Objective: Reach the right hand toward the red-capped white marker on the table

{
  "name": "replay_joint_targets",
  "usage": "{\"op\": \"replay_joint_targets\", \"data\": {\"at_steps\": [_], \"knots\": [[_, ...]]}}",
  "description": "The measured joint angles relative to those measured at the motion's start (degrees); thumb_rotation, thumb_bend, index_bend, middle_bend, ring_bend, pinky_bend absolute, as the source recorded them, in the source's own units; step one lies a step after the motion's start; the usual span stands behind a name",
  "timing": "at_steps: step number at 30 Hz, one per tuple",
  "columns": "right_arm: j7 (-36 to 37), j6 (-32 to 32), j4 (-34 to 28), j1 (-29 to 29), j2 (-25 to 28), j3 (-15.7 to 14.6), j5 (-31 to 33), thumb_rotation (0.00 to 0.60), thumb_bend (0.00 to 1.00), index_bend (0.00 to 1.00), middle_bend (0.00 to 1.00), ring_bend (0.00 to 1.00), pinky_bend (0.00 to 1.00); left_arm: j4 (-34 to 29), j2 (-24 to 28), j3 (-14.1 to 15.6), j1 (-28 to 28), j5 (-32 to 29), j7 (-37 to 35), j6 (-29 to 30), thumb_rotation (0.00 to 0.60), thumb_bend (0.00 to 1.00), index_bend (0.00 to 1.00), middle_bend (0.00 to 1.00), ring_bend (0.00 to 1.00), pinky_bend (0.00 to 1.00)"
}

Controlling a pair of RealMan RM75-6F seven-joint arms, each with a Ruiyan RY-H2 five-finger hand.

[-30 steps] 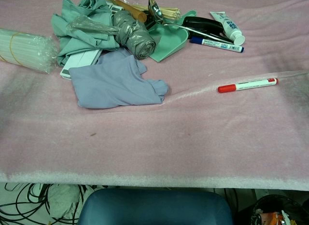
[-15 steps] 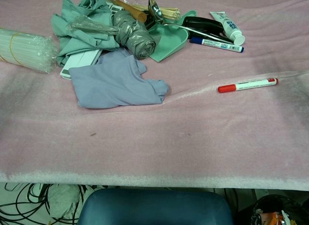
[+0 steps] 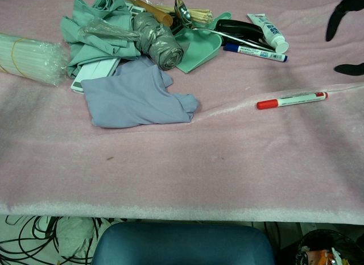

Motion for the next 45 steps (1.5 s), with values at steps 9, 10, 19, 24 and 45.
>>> {"op": "replay_joint_targets", "data": {"at_steps": [9, 10, 19, 24, 45], "knots": [[-7.1, -7.0, 6.0, 4.8, -8.0, 1.4, 7.8, 0.600, 0.30, 0.47, 0.39, 0.15, 0.22, -0.3, 0.4, -0.1, -0.2, -0.6, -1.2, -0.6, 0.600, 0.00, 0.00, 0.00, 0.00, 0.00], [-7.6, -7.3, 6.7, 4.8, -8.7, 1.2, 8.5, 0.600, 0.32, 0.48, 0.39, 0.15, 0.22, -0.3, 0.5, -0.1, -0.2, -0.6, -1.3, -0.8, 0.600, 0.00, 0.00, 0.00, 0.00, 0.00], [-9.1, -7.5, 9.6, 4.4, -11.8, -0.5, 11.6, 0.600, 0.36, 0.49, 0.40, 0.15, 0.22, -0.4, 0.6, 0.0, -0.3, -0.6, -1.3, -1.1, 0.600, 0.00, 0.00, 0.00, 0.00, 0.00], [-9.1, -7.4, 10.0, 4.5, -12.1, -0.8, 12.1, 0.600, 0.38, 0.49, 0.40, 0.15, 0.22, -0.5, 0.6, 0.0, -0.3, -0.7, -1.3, -1.0, 0.600, 0.00, 0.00, 0.00, 0.00, 0.00], [-8.8, -8.2, 13.2, 5.1, -15.0, -1.8, 13.9, 0.600, 0.44, 0.52, 0.42, 0.15, 0.22, -0.7, 0.7, -0.1, -0.3, -1.0, -1.3, -1.2, 0.600, 0.00, 0.00, 0.00, 0.00, 0.00]]}}
